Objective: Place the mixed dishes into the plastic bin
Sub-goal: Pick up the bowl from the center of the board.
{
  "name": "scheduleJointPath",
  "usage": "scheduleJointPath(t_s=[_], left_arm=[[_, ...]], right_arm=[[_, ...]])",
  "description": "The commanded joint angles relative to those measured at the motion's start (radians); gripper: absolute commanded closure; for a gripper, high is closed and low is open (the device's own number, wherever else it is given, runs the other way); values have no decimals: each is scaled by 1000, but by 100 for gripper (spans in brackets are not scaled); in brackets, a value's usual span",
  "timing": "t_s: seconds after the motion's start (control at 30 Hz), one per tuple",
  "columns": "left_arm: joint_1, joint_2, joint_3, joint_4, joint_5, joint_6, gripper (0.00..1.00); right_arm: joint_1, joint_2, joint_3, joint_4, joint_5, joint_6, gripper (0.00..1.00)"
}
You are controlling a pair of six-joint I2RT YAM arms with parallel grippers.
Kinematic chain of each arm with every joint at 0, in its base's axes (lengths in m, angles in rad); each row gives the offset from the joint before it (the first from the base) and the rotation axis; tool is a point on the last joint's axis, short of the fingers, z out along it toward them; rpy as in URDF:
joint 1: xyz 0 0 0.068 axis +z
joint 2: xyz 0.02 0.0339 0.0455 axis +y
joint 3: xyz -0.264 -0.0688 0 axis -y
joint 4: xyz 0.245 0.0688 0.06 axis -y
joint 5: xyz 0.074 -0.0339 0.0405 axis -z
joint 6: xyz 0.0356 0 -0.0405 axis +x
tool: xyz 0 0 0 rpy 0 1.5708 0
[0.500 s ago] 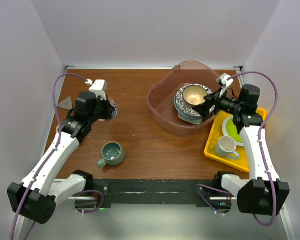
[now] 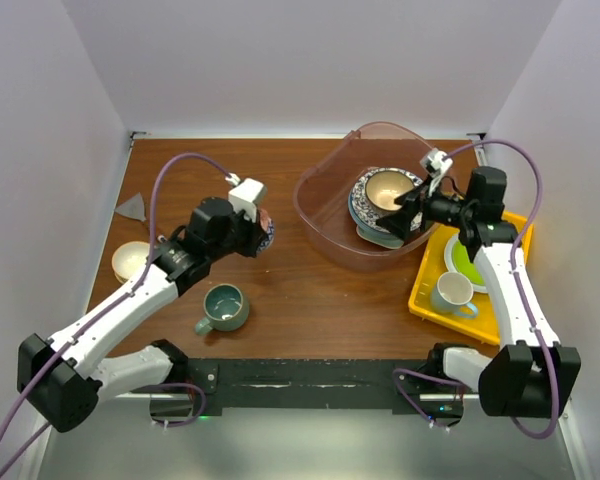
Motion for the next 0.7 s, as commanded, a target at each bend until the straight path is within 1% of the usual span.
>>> scheduleJointPath(t_s=[0.0,0.03,0.07,0.13,0.2,0.23,0.27,0.37,0.5,0.53,0.6,0.63,0.67], left_arm=[[-109,-12,-39,141,-15,68,100],[-126,-10,-46,146,-44,76,100],[-143,-9,-50,155,-50,79,100],[-196,-7,-69,169,-69,90,100],[-244,-13,-88,189,-84,96,100],[-259,-16,-95,204,-101,102,100],[-273,-18,-107,212,-110,102,100],[-327,-16,-122,235,-144,105,100],[-405,-9,-124,250,-193,105,100],[-416,-6,-122,250,-213,105,100],[-445,-7,-118,249,-234,105,100],[-454,-7,-116,249,-253,105,100],[-462,-9,-113,247,-265,104,100]], right_arm=[[106,60,91,-71,10,-57,2],[131,77,113,-106,32,-65,2],[184,95,157,-123,61,-65,2],[235,158,212,-190,91,-60,2],[306,230,309,-244,144,-51,2],[329,252,339,-287,163,-33,2],[366,276,397,-304,183,-22,3],[436,350,485,-342,237,42,3],[519,434,550,-362,291,136,4],[535,456,556,-359,327,189,4],[582,476,565,-356,390,229,5],[596,482,567,-353,456,252,5],[623,487,564,-348,490,262,5]])
